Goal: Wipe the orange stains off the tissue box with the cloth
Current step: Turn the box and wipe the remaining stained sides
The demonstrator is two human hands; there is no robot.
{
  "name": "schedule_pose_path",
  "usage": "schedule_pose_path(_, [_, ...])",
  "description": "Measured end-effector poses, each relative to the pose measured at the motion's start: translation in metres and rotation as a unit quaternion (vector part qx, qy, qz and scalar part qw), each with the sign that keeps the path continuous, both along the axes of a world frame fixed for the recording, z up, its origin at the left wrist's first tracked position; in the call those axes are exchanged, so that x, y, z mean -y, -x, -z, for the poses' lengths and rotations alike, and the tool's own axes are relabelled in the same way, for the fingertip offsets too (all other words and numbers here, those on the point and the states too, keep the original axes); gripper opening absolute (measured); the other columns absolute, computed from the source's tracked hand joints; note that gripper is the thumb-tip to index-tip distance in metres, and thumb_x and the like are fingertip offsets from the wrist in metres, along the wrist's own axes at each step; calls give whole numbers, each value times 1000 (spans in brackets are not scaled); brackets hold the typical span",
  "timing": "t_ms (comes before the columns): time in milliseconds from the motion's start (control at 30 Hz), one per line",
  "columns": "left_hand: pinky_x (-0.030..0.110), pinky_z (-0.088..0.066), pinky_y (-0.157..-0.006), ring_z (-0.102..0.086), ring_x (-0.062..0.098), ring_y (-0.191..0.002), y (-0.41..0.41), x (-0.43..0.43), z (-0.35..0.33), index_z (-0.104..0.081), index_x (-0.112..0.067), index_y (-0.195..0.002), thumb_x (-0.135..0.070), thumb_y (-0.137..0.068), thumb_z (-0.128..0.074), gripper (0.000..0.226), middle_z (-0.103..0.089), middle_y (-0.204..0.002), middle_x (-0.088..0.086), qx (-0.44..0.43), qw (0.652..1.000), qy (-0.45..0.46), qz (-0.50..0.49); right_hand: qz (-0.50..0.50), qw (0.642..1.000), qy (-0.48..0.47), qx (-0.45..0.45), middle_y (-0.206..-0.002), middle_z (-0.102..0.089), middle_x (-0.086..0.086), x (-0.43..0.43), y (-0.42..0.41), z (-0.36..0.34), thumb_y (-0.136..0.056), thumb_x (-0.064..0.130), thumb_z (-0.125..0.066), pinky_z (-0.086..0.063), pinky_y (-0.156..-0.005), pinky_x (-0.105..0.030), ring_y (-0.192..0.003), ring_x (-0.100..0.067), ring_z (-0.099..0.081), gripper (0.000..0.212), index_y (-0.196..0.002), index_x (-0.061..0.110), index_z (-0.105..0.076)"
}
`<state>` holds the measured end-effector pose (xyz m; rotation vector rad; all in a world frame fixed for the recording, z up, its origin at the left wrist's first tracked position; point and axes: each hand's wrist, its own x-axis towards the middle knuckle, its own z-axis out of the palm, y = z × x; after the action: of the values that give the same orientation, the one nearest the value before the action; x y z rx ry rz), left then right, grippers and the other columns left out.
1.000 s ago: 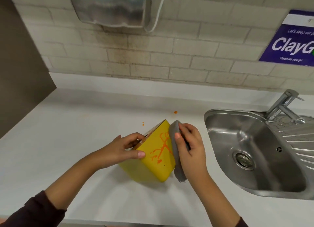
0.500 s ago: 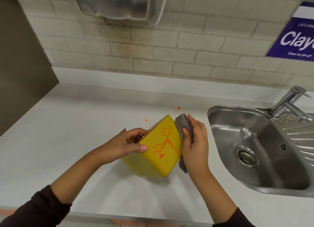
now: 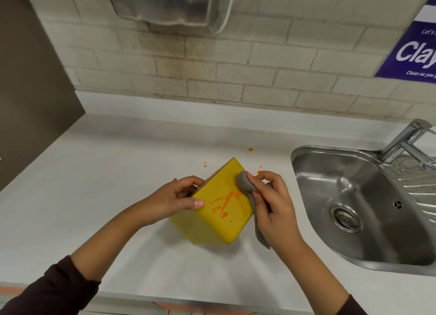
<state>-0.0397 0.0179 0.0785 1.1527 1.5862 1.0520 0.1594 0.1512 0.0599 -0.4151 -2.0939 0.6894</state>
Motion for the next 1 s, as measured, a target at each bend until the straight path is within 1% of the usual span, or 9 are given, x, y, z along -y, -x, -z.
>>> schedule_pose_path(100, [16, -47, -80, -63, 6, -101, -1, 0, 1, -60, -38, -104, -54, -57, -66, 50, -67, -108, -8, -4, 1000, 5, 7, 70, 995, 72, -29, -106, -48, -3, 2, 11, -5, -89, -2, -51, -36, -82, -3, -102, 10, -44, 35, -120, 10, -60])
schedule_pose_path(200, [13, -46, -78, -62, -2, -97, -4, 0, 1, -60, -43, -101, -56, -57, -67, 46, -66, -102, -16, -20, 1000, 8, 6, 98, 988, 113, -45, -105, -49, 1, 10, 24, -10, -92, 10, -46, -35, -80, -1, -101, 11, -44, 33, -122, 15, -59])
schedule_pose_path(333, [10, -47, -76, -62, -5, -94, -7, -1, 1, -60, -48, -96, -57, -56, -66, 41, -66, -99, -18, -26, 1000, 11, -2, 55, 996, 67, -32, -107, -48, 4, 24, 23, -8, -94, 14, -43, -36, -80, -3, -102, 9, -45, 34, -126, 17, -56])
schedule_pose_path(500, [8, -46, -75, -63, -4, -93, -8, -1, 0, -61, -43, -98, -53, -58, -67, 42, -68, -95, -24, -11, 1000, 6, 4, 2, 1000, -4, -21, -109, -48, -1, 15, -4, 4, -91, 12, -44, -38, -80, -7, -98, 7, -46, 33, -120, 10, -59])
schedule_pose_path(633, [15, -47, -79, -64, 0, -95, -9, -1, 0, -62, -41, -98, -52, -58, -68, 41, -69, -97, -19, -10, 1000, 3, -6, 88, 992, 79, -43, -104, -52, -5, 6, 4, -1, -91, 7, -48, -36, -81, -4, -97, 0, -49, 30, -117, 11, -61])
schedule_pose_path(733, [29, -41, -96, -64, 2, -96, -10, -2, 4, -61, -42, -97, -55, -57, -67, 43, -69, -99, -15, -29, 999, 7, -22, 95, 988, 109, -51, -104, -50, 1, 17, 21, -7, -93, 12, -45, -36, -81, -3, -99, 6, -47, 32, -121, 15, -60])
schedule_pose_path(800, [39, -34, -106, -64, 5, -97, -11, -1, 6, -61, -40, -99, -56, -57, -66, 45, -69, -102, -11, -43, 999, 7, -28, 75, 992, 89, -49, -105, -50, 2, 29, 25, -6, -94, 15, -43, -36, -81, -4, -100, 7, -46, 33, -123, 16, -59])
schedule_pose_path(900, [35, -46, -94, -64, 11, -98, -12, -1, 3, -62, -40, -98, -54, -56, -67, 44, -68, -108, 1, -18, 1000, 0, -22, 19, 999, 35, -37, -107, -49, 3, 39, 16, 1, -93, 18, -42, -39, -79, -9, -100, 2, -47, 34, -123, 16, -59])
schedule_pose_path(1000, [24, -49, -84, -63, 11, -96, -10, -1, -1, -60, -33, -101, -52, -55, -66, 49, -66, -109, 6, -6, 1000, 2, -11, -27, 999, -25, -12, -111, -48, -5, 28, -2, 9, -91, 11, -45, -40, -79, -13, -97, -7, -48, 33, -122, 9, -58])
